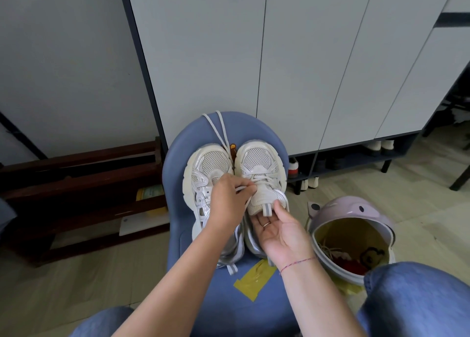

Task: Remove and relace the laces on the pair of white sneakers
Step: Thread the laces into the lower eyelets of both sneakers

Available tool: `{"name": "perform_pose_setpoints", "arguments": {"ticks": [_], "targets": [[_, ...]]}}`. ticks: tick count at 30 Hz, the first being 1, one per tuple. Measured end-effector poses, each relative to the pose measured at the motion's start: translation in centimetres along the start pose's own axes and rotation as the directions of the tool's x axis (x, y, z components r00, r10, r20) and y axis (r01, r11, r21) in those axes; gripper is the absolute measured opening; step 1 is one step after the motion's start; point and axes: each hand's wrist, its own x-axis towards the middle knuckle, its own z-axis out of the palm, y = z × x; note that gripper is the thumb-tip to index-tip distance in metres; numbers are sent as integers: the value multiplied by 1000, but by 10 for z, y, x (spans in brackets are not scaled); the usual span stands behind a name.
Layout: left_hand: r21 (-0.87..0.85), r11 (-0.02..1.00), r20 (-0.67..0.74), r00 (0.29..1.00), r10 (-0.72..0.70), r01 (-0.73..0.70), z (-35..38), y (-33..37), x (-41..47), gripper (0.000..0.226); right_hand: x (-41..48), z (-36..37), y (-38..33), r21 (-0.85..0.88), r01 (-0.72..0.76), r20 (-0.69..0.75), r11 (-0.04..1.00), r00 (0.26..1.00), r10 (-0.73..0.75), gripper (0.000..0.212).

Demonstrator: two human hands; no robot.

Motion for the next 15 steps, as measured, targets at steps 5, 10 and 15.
{"name": "perform_pose_setpoints", "arguments": {"ticks": [5,10,15], "targets": [[-12,1000,58,998,-15,15,-5,2,0,14,-2,1,-3,-2,-2,-7,1000,1000,2,20],[-6,1000,87,996,-5,6,-14,2,3,23,-5,3,-5,-3,-19,-3,1000,1000,19,19],[-112,993,-19,1000,-25,23,2,6,-3,24,-5,3,-3,7,-23,-15,1000,1000,23,21]]}}
